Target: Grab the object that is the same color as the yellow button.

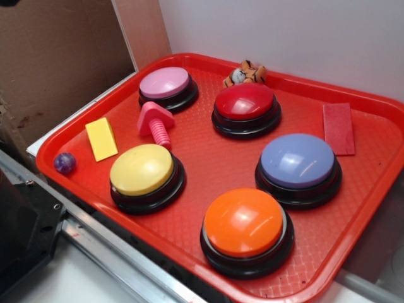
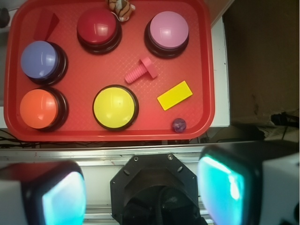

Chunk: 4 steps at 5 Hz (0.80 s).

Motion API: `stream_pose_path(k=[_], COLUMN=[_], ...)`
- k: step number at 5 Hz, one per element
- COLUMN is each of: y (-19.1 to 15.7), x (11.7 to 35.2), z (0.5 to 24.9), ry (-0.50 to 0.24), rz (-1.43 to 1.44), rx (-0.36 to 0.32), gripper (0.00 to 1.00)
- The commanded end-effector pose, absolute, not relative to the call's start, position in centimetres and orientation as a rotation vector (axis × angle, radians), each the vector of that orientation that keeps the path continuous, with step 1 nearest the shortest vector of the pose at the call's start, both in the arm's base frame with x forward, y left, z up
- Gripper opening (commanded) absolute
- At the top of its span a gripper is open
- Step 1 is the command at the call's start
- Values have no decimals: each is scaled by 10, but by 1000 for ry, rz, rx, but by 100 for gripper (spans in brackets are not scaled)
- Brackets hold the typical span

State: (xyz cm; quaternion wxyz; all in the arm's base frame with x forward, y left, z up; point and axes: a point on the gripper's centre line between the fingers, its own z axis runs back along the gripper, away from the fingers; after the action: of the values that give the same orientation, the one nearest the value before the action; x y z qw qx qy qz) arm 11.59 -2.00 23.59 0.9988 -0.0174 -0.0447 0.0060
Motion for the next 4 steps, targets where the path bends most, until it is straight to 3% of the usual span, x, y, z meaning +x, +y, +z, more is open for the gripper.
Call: stream_pose_path(k=[1,2,3,4], y=[-20,-13,-1,19], x=[116,132,152,163], z=[236,216,190,169], ry=[-89,-119,-91,-142], rz=[12,223,413,641], rx=[-35,-66,-90,-169], gripper=[100,100,100,100])
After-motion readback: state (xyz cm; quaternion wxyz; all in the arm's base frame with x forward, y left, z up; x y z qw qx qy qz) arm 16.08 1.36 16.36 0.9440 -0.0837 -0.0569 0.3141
